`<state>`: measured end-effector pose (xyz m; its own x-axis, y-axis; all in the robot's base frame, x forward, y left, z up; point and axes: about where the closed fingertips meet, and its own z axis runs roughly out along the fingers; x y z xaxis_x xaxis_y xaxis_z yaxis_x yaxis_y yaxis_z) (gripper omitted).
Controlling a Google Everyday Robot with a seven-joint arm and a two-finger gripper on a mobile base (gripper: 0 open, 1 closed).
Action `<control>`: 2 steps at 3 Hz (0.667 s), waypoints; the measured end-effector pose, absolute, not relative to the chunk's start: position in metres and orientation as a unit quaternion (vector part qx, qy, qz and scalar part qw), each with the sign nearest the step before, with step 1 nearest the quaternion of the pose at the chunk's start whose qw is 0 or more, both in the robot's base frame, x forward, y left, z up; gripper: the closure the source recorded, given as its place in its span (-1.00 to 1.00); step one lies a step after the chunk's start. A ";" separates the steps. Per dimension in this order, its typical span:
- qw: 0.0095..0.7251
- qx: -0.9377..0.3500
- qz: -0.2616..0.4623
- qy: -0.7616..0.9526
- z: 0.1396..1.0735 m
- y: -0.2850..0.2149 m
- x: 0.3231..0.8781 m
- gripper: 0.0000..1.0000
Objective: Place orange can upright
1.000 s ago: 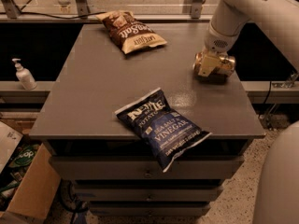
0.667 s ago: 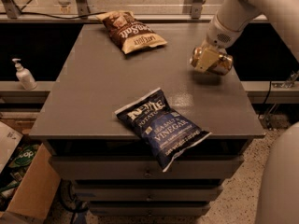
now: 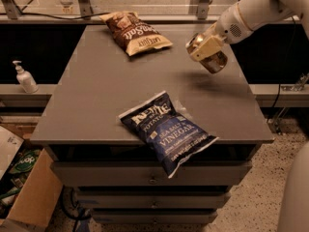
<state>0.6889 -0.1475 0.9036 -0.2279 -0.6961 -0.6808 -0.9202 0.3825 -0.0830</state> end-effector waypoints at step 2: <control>0.428 -0.461 0.292 0.720 0.939 -0.132 0.695 1.00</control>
Offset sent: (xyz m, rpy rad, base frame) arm 0.0060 0.0132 0.0551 0.5575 -0.0497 -0.0334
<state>0.6954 -0.1315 0.9387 -0.2086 -0.4144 -0.8859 -0.9147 0.4033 0.0267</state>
